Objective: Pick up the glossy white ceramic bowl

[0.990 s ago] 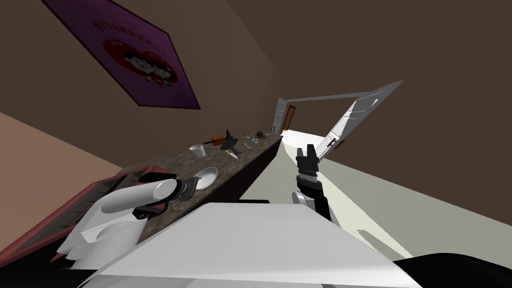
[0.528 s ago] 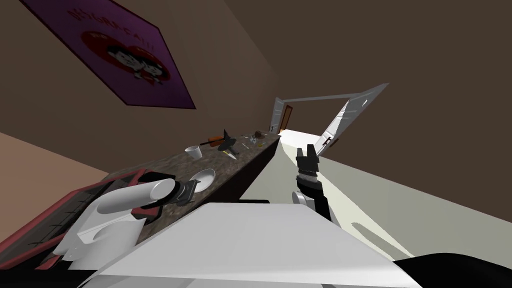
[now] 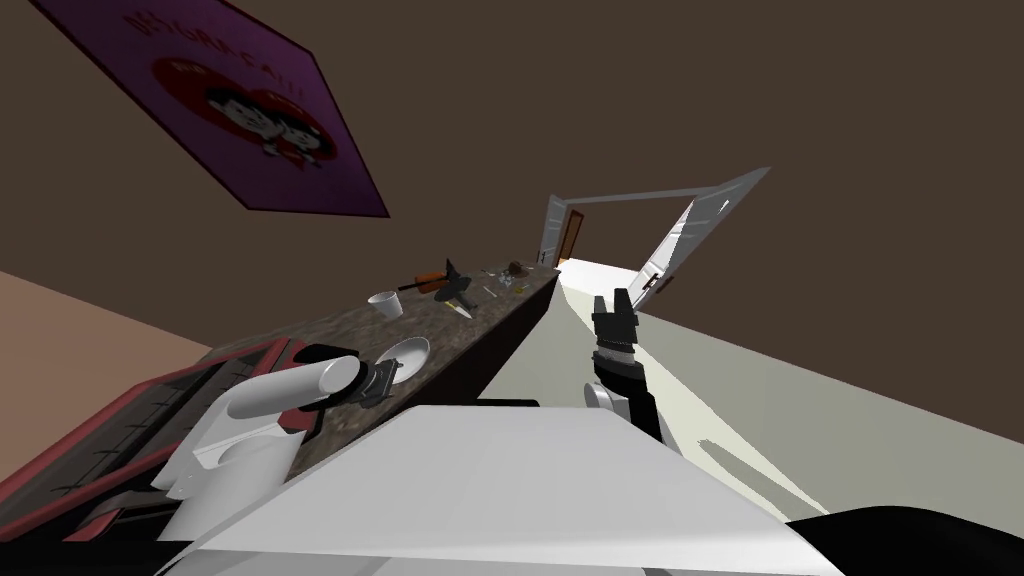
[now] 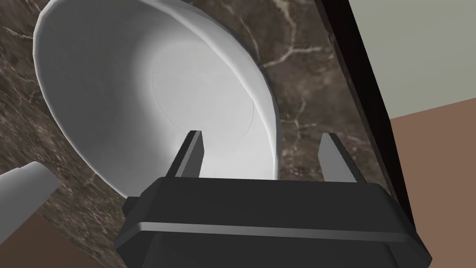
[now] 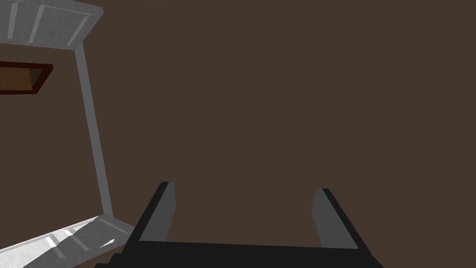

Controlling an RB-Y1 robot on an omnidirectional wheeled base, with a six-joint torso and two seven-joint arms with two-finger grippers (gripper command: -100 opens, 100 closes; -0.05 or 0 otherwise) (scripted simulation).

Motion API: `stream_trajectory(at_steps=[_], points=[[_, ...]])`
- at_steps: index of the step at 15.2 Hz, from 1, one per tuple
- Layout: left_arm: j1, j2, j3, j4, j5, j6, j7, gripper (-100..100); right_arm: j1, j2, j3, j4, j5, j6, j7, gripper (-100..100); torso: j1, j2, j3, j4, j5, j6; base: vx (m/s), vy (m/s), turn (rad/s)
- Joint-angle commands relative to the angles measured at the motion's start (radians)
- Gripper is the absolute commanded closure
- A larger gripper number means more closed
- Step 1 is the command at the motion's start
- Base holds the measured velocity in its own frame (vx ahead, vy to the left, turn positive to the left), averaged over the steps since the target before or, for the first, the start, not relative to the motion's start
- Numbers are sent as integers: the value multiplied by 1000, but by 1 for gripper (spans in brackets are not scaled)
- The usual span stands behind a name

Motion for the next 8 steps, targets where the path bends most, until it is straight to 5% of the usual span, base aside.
stream_trajectory(at_steps=[1,4,8], points=[[0,0,0,0,0,0,0,100,0,0,0,0,0,0,0,0,0,0,0,0,0,0,0,0,0],[1,0,0,0,0,1,0,100,0,0,0,0,0,0,0,0,1,-1,0,0,0,0,0,0,0],[11,-1,25,-68,25,60,11,100,0,0,0,0,0,0,0,0,0,-1,0,1,0,0,15,6,26]])
